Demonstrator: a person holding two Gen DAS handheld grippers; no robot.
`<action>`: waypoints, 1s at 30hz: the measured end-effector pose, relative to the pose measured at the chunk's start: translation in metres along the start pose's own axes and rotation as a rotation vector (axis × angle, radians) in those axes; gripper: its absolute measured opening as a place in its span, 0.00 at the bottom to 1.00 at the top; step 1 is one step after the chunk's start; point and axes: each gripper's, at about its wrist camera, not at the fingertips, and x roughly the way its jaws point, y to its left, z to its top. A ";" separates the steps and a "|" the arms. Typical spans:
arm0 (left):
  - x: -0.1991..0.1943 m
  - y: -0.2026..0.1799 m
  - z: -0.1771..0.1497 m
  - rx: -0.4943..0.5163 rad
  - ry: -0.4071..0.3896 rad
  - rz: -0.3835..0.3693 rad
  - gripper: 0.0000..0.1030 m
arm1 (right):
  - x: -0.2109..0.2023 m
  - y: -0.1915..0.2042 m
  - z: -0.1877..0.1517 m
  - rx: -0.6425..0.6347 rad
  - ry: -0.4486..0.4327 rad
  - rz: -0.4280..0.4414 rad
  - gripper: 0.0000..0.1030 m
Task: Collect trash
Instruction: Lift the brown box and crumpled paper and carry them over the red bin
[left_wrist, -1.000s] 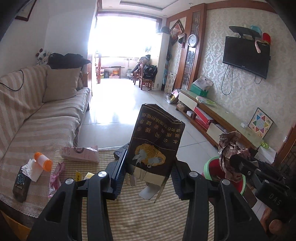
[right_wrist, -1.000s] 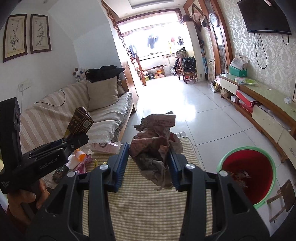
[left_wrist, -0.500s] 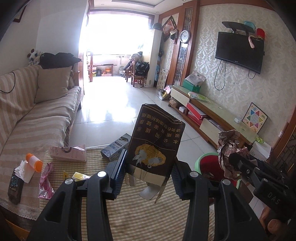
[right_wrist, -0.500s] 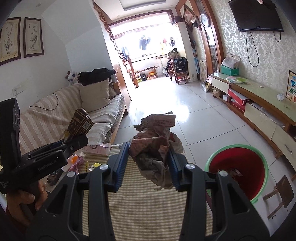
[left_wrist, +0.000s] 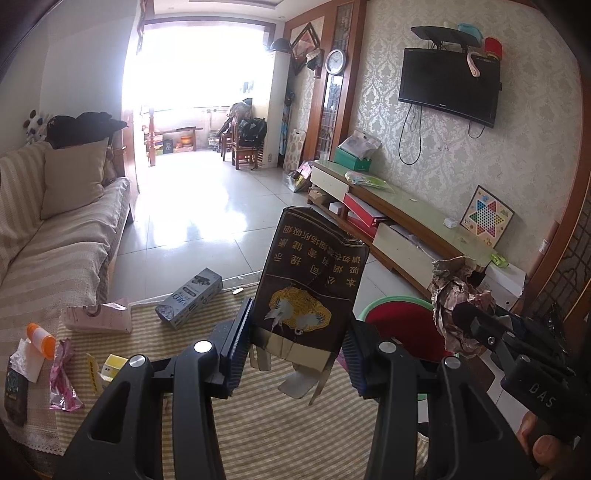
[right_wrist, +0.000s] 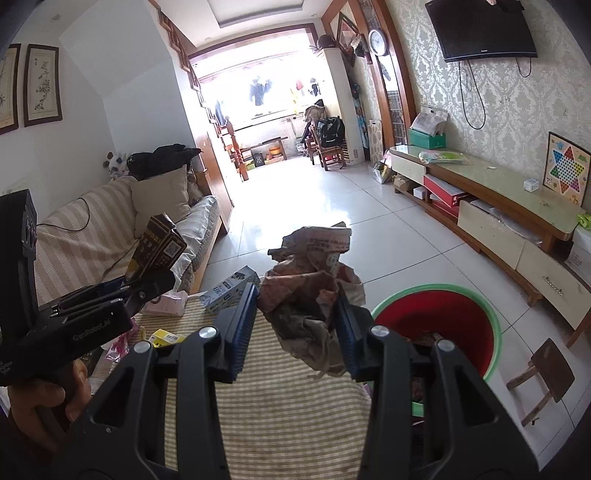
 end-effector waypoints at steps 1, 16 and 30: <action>0.003 -0.004 0.001 0.006 0.002 -0.008 0.41 | -0.001 -0.004 0.000 0.004 -0.002 -0.007 0.39; 0.037 -0.053 0.003 0.067 0.046 -0.076 0.41 | -0.003 -0.064 0.002 0.056 0.005 -0.111 0.39; 0.105 -0.098 -0.014 0.101 0.188 -0.193 0.41 | 0.012 -0.113 -0.022 0.115 0.077 -0.204 0.39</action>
